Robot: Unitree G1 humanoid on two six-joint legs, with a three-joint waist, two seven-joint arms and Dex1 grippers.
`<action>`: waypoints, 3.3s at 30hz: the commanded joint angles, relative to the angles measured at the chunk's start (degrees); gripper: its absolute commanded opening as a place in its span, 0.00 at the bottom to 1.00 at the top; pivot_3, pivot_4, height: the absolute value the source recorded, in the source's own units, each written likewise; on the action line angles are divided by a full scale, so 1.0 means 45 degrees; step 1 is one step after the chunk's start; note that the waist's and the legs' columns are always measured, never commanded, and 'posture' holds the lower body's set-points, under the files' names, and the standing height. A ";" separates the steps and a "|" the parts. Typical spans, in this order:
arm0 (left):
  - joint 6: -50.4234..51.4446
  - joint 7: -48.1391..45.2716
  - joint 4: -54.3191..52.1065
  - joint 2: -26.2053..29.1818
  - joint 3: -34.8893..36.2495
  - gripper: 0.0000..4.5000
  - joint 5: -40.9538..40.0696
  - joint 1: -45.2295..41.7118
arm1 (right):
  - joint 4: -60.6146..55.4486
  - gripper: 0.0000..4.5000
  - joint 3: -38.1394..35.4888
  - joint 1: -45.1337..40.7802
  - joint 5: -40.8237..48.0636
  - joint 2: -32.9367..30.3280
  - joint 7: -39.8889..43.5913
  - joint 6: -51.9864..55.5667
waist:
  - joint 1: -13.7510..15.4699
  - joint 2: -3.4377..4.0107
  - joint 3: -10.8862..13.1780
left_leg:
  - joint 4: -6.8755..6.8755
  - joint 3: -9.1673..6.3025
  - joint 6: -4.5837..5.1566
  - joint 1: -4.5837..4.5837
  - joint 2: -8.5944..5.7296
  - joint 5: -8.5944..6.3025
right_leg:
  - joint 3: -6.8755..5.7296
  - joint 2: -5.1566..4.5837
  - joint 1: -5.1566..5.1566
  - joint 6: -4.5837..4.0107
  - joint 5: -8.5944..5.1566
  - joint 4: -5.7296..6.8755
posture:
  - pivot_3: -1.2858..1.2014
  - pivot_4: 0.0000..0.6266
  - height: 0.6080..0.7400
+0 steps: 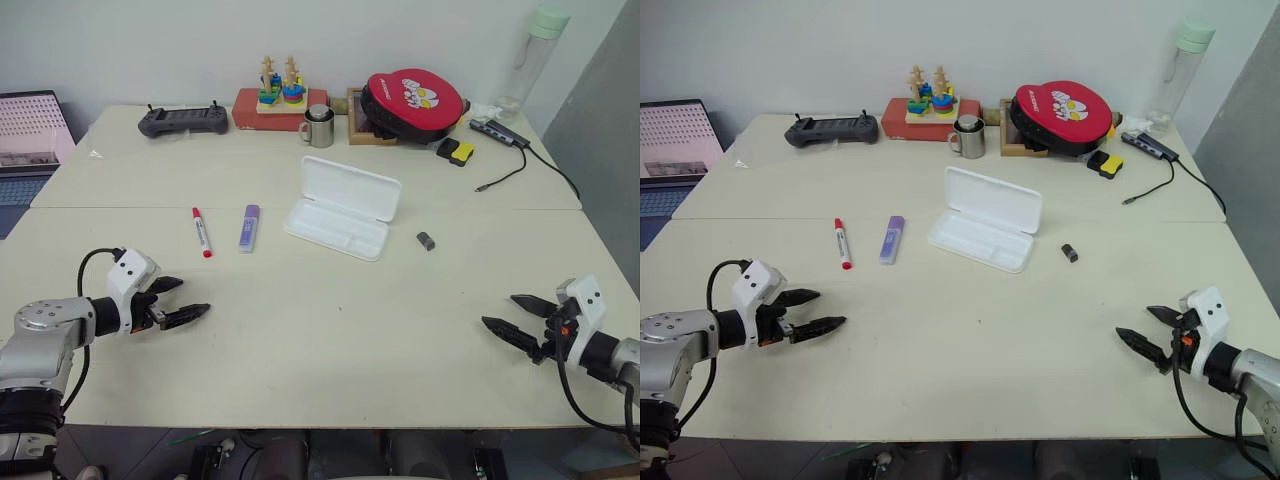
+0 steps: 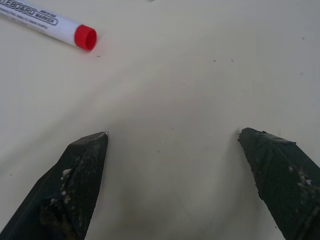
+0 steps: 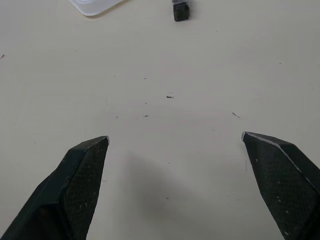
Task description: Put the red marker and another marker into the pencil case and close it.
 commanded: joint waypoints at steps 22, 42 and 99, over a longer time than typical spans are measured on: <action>0.0683 -0.0418 -0.1407 0.0522 0.0576 1.00 -0.0168 0.1590 | -0.0294 1.00 -0.0233 -0.0294 -0.0051 -0.0253 0.0965 -0.0029 | -0.0037 0.0001 -0.0001 | 0.0001 0.0014 0.0000 0.0008 0.0007 0.0000 | 0.0005 -0.0001 0.0002 0.0000 0.0000 0.0002 | 0.52 0.24 1.00; 0.1966 0.1072 -0.6807 -0.3551 -0.1426 1.00 -0.2011 -0.0060 | -0.1841 1.00 0.5461 -0.5326 -0.1691 0.0615 -0.0543 0.2459 | 0.0115 -0.0062 -0.0014 | 0.0048 0.0012 0.0011 -0.0005 0.0013 0.0017 | -0.0005 0.0000 0.0009 0.0045 0.0029 0.0005 | 0.52 0.24 1.00; 0.2665 0.3820 -0.7919 -0.4235 0.0003 1.00 -0.3032 -0.1049 | 0.7428 0.92 0.9443 -1.2357 -0.7966 0.5937 -0.0441 0.0331 | -0.0203 -0.0056 -0.0006 | 0.0052 0.0013 0.0007 -0.0070 0.0007 0.0021 | -0.0016 0.0001 -0.0075 -0.0019 0.0064 0.0031 | 0.52 0.24 1.00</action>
